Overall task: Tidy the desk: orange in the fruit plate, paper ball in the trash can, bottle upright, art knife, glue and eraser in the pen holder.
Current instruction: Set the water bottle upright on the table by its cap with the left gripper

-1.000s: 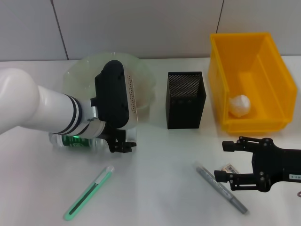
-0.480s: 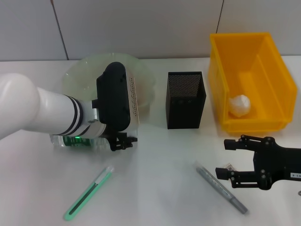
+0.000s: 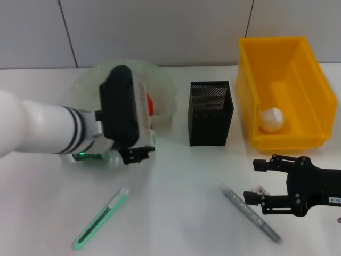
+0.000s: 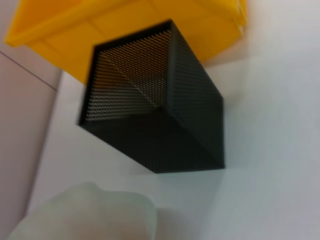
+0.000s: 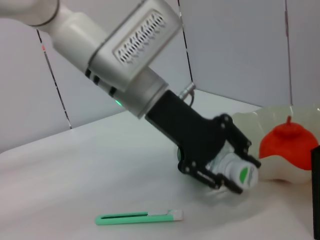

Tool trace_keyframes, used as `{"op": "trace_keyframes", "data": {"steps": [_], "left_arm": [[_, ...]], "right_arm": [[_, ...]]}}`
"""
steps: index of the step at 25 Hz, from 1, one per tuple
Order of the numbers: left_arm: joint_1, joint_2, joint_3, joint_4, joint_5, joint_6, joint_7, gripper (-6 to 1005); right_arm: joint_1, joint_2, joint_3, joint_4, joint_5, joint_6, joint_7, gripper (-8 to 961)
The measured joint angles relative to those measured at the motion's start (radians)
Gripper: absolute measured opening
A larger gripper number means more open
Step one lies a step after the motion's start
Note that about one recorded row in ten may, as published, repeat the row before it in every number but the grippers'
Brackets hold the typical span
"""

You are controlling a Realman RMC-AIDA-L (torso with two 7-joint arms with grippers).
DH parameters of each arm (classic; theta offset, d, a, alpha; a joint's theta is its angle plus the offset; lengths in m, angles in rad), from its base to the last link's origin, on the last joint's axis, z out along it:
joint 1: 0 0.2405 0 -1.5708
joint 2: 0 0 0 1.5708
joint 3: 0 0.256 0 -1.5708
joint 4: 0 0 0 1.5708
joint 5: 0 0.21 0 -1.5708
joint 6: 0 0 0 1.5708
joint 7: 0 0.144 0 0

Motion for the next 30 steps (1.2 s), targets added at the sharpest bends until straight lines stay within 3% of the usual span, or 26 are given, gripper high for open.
{"op": "trace_keyframes", "data": {"steps": [5, 15, 22, 25, 30], "left_arm": [[0.092, 0.004, -0.028, 0.101, -0.002, 0.016, -0.004, 446], [0.202, 0.005, -0.093, 0.223, -0.053, 0.046, -0.007, 445], [0.243, 0.006, -0.184, 0.281, -0.142, 0.07, 0.0, 445], [0.243, 0.006, -0.184, 0.281, -0.142, 0.07, 0.0, 445], [0.252, 0.008, -0.28, 0.276, -0.281, 0.114, 0.0, 445]], "right_arm": [[0.002, 0.0, 0.001, 0.0, 0.0, -0.001, 0.0, 826], [0.015, 0.0, 0.001, 0.0, 0.0, -0.003, 0.0, 826], [0.017, 0.0, 0.001, 0.0, 0.0, -0.003, 0.0, 826], [0.018, 0.0, 0.001, 0.001, 0.0, -0.003, 0.0, 826], [0.023, 0.0, 0.001, 0.003, 0.0, -0.003, 0.0, 826]]}}
